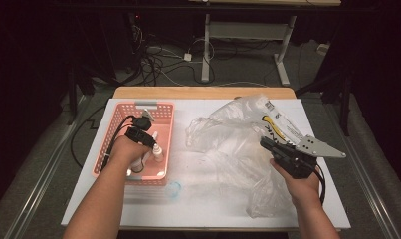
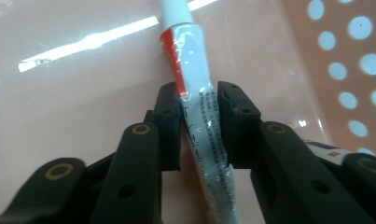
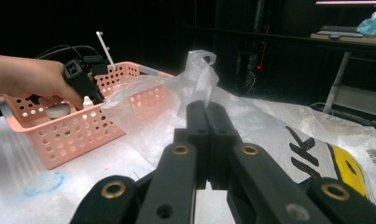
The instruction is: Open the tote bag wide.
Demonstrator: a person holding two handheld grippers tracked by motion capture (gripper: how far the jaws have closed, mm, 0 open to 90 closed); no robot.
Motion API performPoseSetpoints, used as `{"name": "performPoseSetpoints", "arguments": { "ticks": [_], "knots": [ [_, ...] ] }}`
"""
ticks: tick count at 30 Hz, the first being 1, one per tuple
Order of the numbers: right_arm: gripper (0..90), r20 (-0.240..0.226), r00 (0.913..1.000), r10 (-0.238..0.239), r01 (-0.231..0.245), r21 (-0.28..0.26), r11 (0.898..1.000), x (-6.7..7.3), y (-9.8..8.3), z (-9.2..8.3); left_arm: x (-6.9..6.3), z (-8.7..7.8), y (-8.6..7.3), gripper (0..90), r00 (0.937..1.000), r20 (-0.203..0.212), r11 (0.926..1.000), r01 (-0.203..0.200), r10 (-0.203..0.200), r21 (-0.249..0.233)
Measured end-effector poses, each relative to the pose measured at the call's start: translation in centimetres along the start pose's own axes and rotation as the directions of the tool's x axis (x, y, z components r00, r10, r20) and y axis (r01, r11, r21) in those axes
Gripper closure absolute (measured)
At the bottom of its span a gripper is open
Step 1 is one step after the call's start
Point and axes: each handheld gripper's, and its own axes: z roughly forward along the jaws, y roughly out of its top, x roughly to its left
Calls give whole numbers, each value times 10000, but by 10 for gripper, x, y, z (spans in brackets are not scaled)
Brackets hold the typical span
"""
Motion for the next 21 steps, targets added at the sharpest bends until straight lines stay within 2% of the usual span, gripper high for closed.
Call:
{"name": "performPoseSetpoints", "arguments": {
  "ticks": [8,15,21],
  "knots": [
    [900,6,10000,-18,18,18,10000,0,-1,1,3,-1,-1,717,9996,249,9999,129,-127,-104],
    [900,20,10000,3,-3,12,10000,0,-1,1,3,-2,-3,717,9996,243,9997,163,-159,-198],
    [900,25,10000,-19,19,-16,10000,0,-1,0,4,-4,-5,718,9994,235,9986,269,-259,-466]
  ]
}}
